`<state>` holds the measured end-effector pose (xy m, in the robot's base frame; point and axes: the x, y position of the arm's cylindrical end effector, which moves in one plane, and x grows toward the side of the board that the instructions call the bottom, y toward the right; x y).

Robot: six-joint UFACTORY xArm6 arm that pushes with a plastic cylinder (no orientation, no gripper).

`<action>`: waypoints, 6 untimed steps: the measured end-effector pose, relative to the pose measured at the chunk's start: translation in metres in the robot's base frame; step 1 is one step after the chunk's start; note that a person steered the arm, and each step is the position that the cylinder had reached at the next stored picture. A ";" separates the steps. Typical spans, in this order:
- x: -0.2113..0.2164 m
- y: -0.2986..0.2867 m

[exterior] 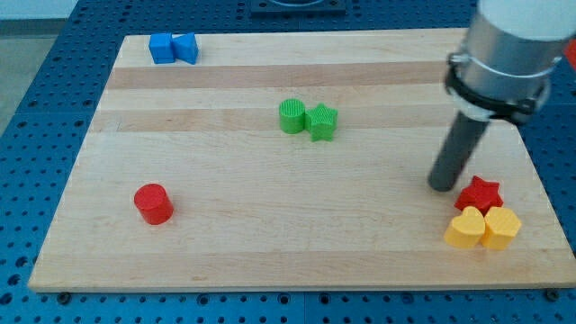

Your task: Slide the blue cube and blue triangle a bit up

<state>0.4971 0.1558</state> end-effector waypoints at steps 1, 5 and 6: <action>-0.011 -0.075; -0.020 -0.372; -0.007 -0.394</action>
